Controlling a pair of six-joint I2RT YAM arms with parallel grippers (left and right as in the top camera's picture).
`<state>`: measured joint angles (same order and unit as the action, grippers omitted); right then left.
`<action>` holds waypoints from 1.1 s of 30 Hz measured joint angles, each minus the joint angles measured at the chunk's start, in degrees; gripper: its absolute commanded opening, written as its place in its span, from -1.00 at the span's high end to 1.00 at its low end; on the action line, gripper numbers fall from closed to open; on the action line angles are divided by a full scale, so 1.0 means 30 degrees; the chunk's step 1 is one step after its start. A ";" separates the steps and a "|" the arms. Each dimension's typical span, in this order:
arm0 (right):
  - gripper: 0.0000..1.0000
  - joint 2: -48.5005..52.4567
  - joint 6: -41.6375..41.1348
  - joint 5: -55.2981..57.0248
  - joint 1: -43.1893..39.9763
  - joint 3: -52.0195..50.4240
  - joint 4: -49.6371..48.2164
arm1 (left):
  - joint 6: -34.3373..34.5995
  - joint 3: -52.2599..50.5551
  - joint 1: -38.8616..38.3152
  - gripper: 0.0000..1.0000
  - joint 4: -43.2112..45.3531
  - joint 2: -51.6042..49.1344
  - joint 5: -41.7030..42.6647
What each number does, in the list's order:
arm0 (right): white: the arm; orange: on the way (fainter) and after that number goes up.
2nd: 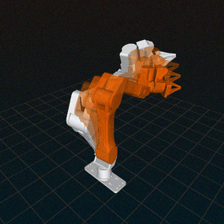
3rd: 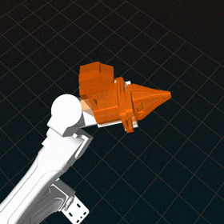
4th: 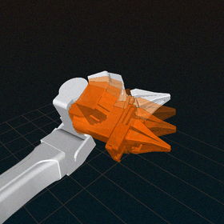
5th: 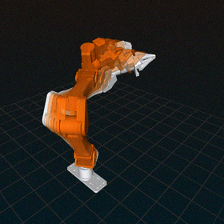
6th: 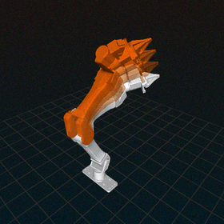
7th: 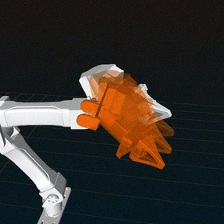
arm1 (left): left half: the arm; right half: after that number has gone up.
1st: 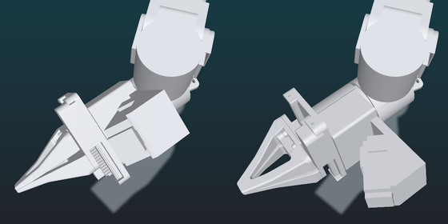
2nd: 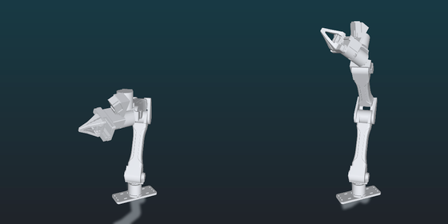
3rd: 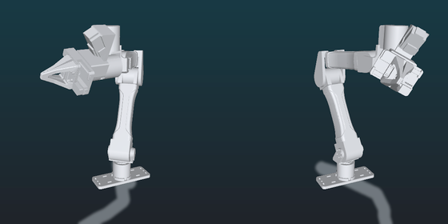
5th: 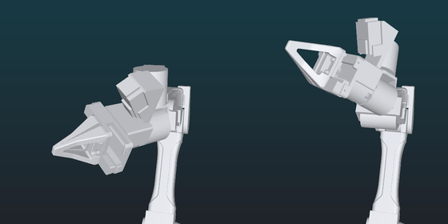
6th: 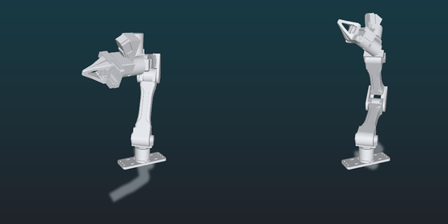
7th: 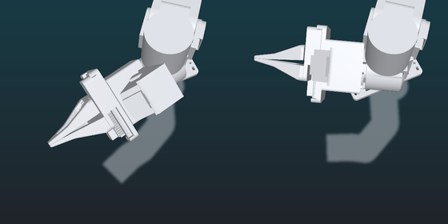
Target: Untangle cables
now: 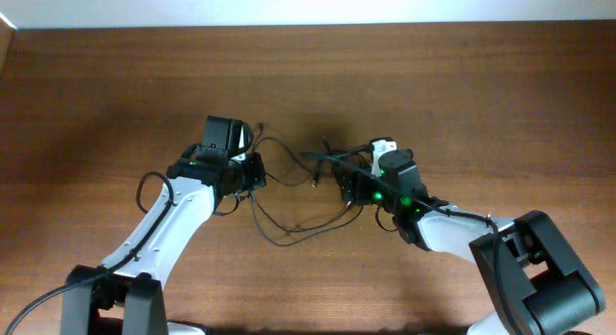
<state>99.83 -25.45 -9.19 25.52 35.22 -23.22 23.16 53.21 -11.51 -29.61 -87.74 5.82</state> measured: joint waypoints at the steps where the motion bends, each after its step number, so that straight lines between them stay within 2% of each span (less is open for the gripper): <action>1: 0.92 0.0168 0.0007 0.0117 0.0015 0.0036 0.0015 | 0.0015 0.0000 0.0000 1.00 -0.0015 -0.0007 -0.0036; 5: 0.92 0.0466 -0.0066 0.0685 -0.1246 0.1188 0.0867 | 0.0539 -0.0007 -0.0007 1.00 -0.1362 0.0000 0.0138; 9: 0.92 -0.0495 -0.0823 0.0743 -0.4940 0.2710 0.5778 | 0.1107 -0.0423 -0.0117 1.00 -0.1712 -0.0007 -0.0401; 11: 0.92 -0.2412 -0.1107 0.0051 -0.7198 0.2936 0.8553 | 0.3198 -0.1472 -0.0240 1.00 -0.1574 -0.0007 -0.2361; 13: 0.92 -0.4167 -0.1239 -0.0270 -0.8786 0.3133 1.0134 | 0.6783 -0.2754 -0.0044 0.98 -0.1282 -0.0007 -0.5115; 15: 0.92 -0.5574 -0.1260 0.0080 -1.0958 0.3198 1.2189 | 0.8255 -0.3555 0.1290 0.89 0.0175 -0.0029 -0.6659; 16: 0.92 -0.6484 -0.1297 0.0415 -1.2109 0.3198 1.2713 | 0.8910 -0.3723 0.2076 0.77 0.1144 -0.0044 -0.7300; 18: 0.92 -0.7759 -0.1297 0.0474 -1.2619 0.3242 1.4090 | 0.9544 -0.3818 0.2965 0.71 0.2834 -0.0044 -0.7839; 20: 0.92 -0.8502 -0.1304 -0.0794 -1.2568 0.3242 1.4783 | 0.8765 -0.3898 0.3825 0.83 0.5246 -0.0044 -0.6317; 21: 0.83 -0.8546 -0.1304 -0.1494 -1.2393 0.3249 1.4863 | 0.7424 -0.3978 0.4102 0.83 0.6637 -0.0044 -0.4182; 22: 0.41 -0.8546 -0.1319 -0.2018 -1.2182 0.3249 1.4899 | 0.6135 -0.3978 0.4102 0.79 0.7446 -0.0051 -0.2266; 23: -0.16 -0.8546 -0.1355 -0.2747 -1.1497 0.3249 1.5118 | 0.4473 -0.3971 0.4036 0.72 0.8255 -0.0051 0.0364; 24: -0.53 -0.8539 -0.1319 -0.3242 -1.0666 0.3242 1.5300 | 0.2973 -0.3971 0.3825 0.61 0.8757 -0.0051 0.3024; 25: -0.60 -0.8502 -0.1377 -0.3643 -0.9763 0.3257 1.5482 | 0.0984 -0.3963 0.3366 0.22 0.9027 -0.0051 0.6462; 26: -0.64 -0.8335 -0.1377 -0.3789 -0.8976 0.3264 1.5781 | 0.0087 -0.3963 0.2922 -0.12 0.9100 -0.0051 0.8123; 27: -0.67 -0.7825 -0.1304 -0.3883 -0.7504 0.3264 1.5905 | -0.0889 -0.3963 0.2601 -0.98 0.9114 -0.0051 0.8976; 28: -0.69 -0.7490 -0.1311 -0.3905 -0.6768 0.3264 1.5934 | -0.1413 -0.3963 0.1880 -0.98 0.9107 -0.0051 1.0025; 33: -0.69 -0.4626 -0.1297 -0.2608 -0.3373 0.3264 1.5205 | -0.1457 -0.3956 -0.0364 -1.00 0.9326 -0.0051 0.9617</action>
<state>85.95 -29.34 -17.02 15.40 45.01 22.39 18.79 41.34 -12.60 -1.63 -87.90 34.68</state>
